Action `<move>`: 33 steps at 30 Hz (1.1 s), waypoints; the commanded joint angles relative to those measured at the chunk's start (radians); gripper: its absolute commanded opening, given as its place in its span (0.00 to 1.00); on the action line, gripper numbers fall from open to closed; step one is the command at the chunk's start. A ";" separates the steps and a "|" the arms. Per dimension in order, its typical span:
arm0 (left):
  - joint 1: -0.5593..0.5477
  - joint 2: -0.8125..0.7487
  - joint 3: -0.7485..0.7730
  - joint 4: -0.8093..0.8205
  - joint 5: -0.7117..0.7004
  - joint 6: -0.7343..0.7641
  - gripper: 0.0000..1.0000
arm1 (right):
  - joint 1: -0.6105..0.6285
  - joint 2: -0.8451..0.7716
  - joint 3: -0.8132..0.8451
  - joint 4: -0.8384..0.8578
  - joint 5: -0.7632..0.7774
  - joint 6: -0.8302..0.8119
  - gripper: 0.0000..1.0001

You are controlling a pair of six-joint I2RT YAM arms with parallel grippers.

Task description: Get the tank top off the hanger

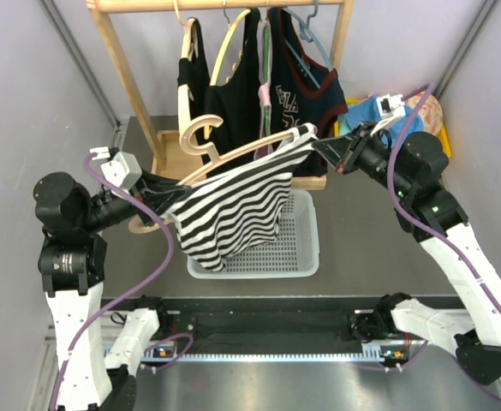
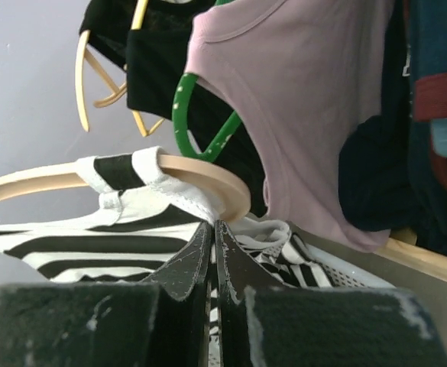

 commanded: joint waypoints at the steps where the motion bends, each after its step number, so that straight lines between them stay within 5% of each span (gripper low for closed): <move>1: 0.014 -0.024 0.044 -0.041 0.018 0.066 0.02 | -0.114 -0.014 0.004 0.025 0.210 -0.032 0.00; 7: 0.012 -0.031 0.051 -0.143 0.005 0.161 0.02 | -0.190 -0.013 0.047 0.048 0.161 0.019 0.00; 12: 0.015 -0.039 0.042 -0.141 0.001 0.171 0.02 | -0.188 0.007 -0.002 0.109 -0.036 0.071 0.00; 15: 0.015 -0.042 0.033 -0.130 0.005 0.171 0.02 | -0.154 -0.034 -0.108 0.147 -0.083 0.037 0.28; 18: 0.014 -0.041 0.027 -0.129 0.007 0.175 0.02 | -0.075 -0.091 -0.184 0.220 -0.123 -0.108 0.74; 19: 0.014 -0.041 0.028 -0.130 0.005 0.177 0.01 | -0.055 -0.094 -0.174 0.186 -0.120 -0.181 0.77; 29: 0.014 -0.067 -0.022 -0.147 0.064 0.220 0.00 | -0.044 -0.134 -0.108 0.039 -0.395 -0.467 0.78; 32: 0.014 -0.027 -0.016 -0.322 0.123 0.385 0.00 | -0.044 -0.143 -0.083 -0.012 -0.401 -0.529 0.80; 33: 0.014 -0.010 -0.002 -0.392 0.148 0.547 0.00 | -0.042 -0.143 -0.062 -0.047 -0.399 -0.564 0.80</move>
